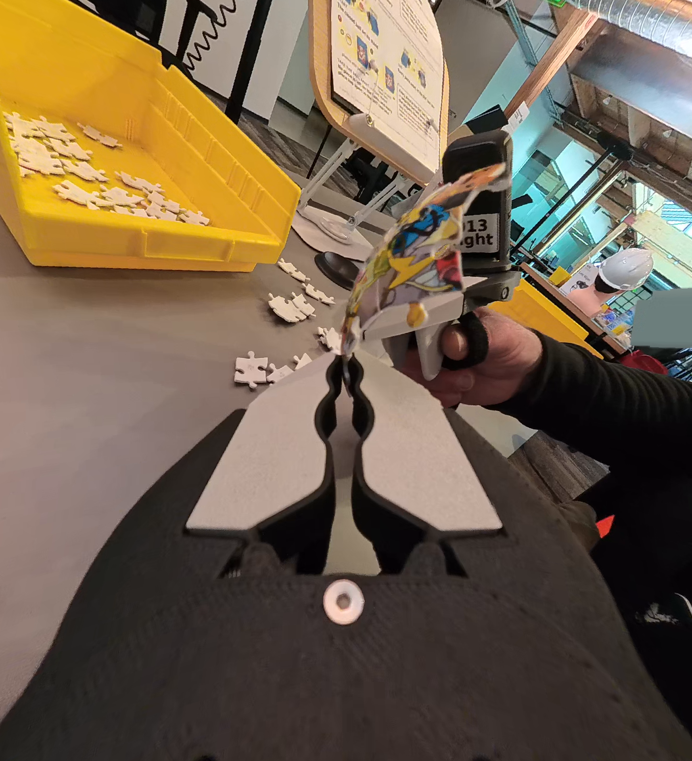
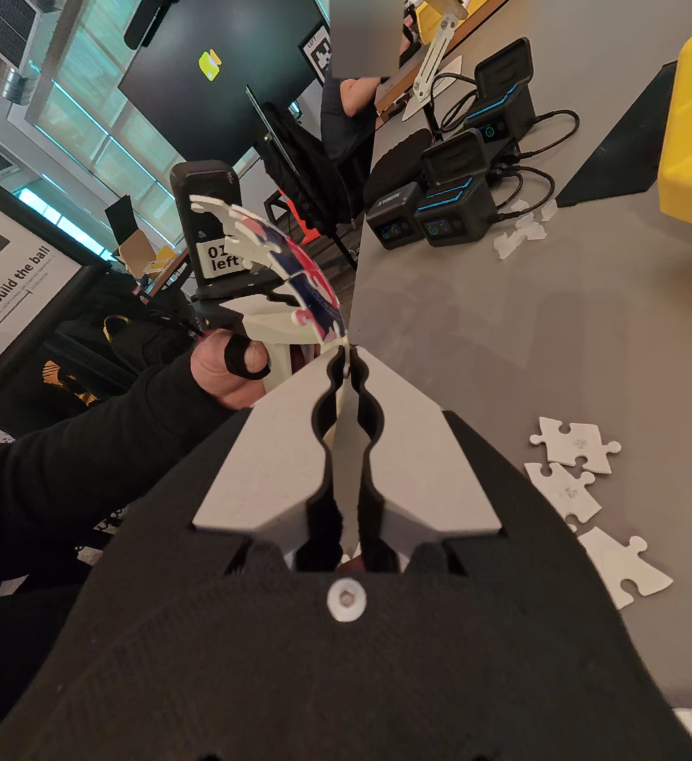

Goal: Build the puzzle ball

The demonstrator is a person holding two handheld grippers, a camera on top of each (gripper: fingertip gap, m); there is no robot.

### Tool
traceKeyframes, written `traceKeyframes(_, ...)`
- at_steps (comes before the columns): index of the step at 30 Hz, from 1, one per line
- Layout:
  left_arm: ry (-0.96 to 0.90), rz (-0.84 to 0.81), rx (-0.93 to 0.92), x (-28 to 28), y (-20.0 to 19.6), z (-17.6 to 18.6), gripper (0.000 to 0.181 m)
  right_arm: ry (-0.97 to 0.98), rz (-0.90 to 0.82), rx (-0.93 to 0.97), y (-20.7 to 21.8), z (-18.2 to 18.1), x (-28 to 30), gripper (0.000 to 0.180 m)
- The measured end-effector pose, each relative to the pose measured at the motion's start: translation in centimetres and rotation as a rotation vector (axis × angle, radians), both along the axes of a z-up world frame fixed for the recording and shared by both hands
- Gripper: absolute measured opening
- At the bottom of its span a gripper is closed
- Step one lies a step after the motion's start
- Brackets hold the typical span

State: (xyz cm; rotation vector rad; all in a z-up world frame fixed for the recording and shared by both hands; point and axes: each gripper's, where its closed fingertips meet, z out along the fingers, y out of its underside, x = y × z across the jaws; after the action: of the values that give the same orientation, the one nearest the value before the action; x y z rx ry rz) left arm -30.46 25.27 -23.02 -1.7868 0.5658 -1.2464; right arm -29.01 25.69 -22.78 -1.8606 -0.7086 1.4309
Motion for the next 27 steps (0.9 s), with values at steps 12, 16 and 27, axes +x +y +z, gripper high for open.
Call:
traceKeyframes(12, 0.076, 0.036, -0.01, -0.9, 0.6, -0.4, 0.002, -0.082, -0.002, 0.005, 0.3, -1.0, 0.6, 0.01)
traceKeyframes(16, 0.136, 0.058, -0.027, -1.6, 1.0, -0.8, 0.002, -0.14, -0.022, 0.021, 0.9, -1.5, 1.5, 0.009)
traceKeyframes(27, 0.286, 0.085, -0.076, -3.5, 1.8, -2.6, 0.002, -0.443, -0.004, 0.17, 1.1, -2.9, 6.1, 0.016)
